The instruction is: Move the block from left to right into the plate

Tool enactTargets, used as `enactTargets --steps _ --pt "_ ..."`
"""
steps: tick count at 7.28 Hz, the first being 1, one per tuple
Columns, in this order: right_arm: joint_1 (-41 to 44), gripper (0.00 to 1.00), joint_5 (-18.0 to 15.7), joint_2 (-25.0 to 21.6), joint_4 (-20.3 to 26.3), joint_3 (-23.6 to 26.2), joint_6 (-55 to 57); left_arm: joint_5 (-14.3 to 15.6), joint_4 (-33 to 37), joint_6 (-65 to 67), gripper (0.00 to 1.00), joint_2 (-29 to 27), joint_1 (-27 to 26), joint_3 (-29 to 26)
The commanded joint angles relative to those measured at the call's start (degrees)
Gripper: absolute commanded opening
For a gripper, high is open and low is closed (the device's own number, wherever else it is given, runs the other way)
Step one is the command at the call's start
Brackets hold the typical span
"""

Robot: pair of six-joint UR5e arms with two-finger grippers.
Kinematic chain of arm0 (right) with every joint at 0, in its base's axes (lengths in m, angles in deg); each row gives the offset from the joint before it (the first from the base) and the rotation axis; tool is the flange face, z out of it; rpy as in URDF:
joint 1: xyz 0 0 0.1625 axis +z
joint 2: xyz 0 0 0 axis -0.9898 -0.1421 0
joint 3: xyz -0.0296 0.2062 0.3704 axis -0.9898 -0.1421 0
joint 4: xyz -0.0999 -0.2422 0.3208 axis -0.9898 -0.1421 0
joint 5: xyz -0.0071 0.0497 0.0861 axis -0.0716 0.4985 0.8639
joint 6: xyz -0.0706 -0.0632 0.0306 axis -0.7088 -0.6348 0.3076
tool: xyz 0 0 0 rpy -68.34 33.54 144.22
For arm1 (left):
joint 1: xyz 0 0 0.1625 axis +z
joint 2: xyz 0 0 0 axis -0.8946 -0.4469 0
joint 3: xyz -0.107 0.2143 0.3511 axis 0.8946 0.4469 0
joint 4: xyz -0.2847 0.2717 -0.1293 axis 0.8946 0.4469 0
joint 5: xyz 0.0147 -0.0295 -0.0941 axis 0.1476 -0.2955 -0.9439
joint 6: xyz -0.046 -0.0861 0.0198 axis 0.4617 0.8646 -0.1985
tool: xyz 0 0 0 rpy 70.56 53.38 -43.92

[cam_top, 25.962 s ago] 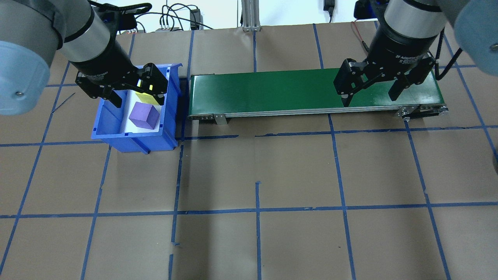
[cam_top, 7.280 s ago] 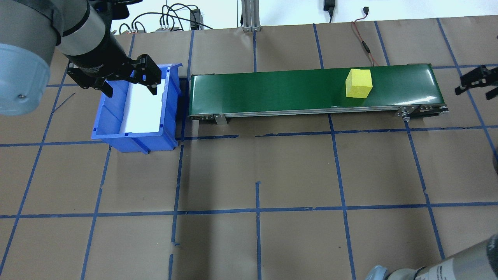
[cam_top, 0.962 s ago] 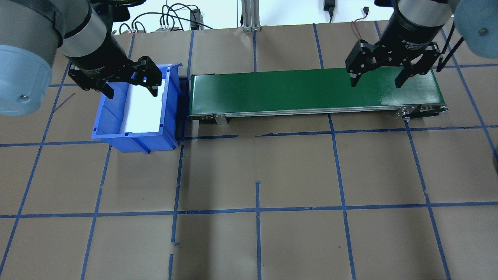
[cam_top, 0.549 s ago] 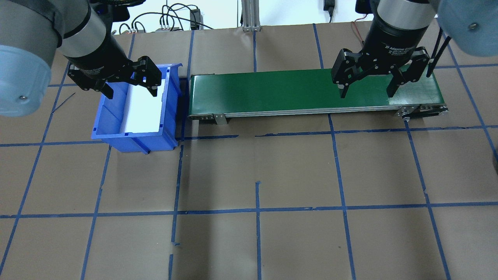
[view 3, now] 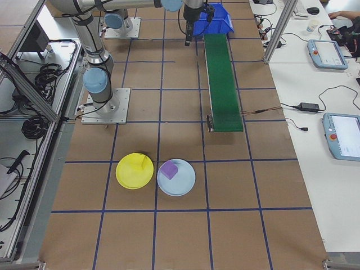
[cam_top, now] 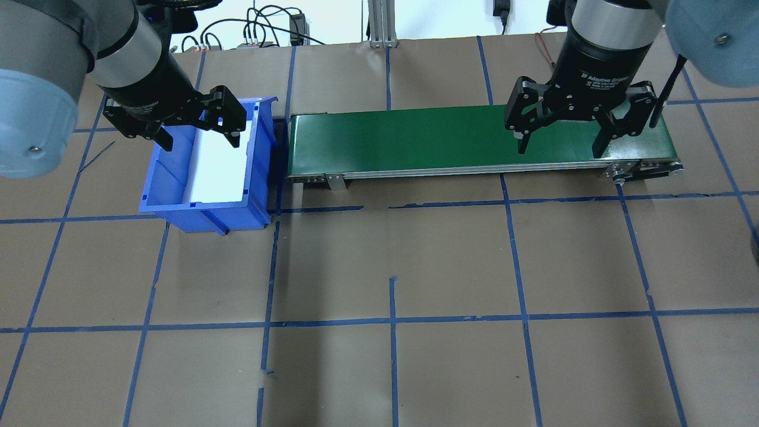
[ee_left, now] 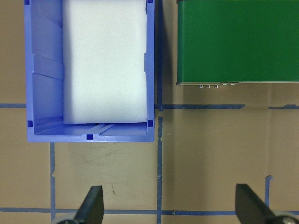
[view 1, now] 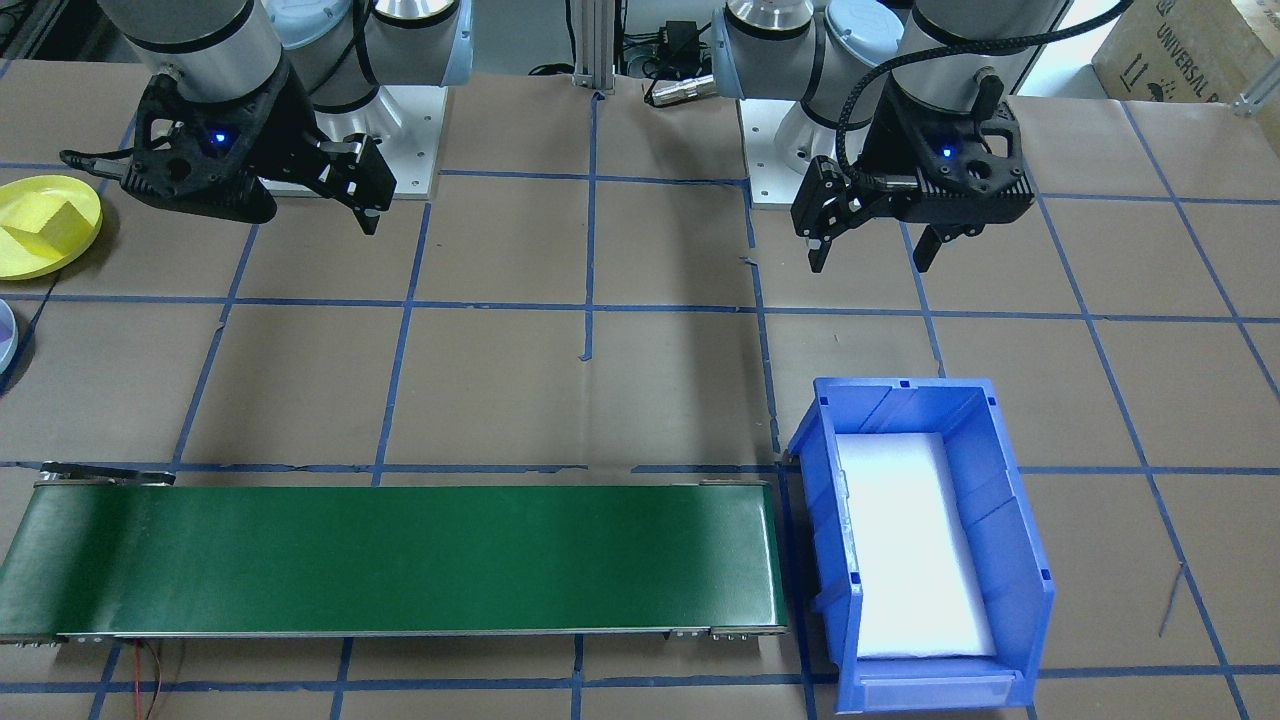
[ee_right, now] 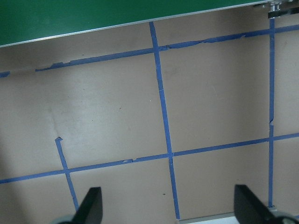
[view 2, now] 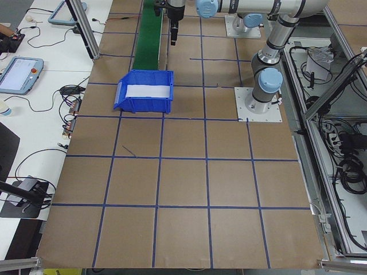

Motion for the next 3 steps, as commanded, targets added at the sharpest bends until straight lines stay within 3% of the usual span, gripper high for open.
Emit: enactTargets --steps 1,3 --pt "-0.03 1.0 -0.09 0.01 0.19 0.08 -0.35 0.0 0.0 0.0 1.0 -0.06 -0.09 0.0" --pt "-0.03 1.0 0.09 -0.16 0.54 0.69 -0.35 0.0 0.0 0.0 1.0 0.03 -0.09 0.0"
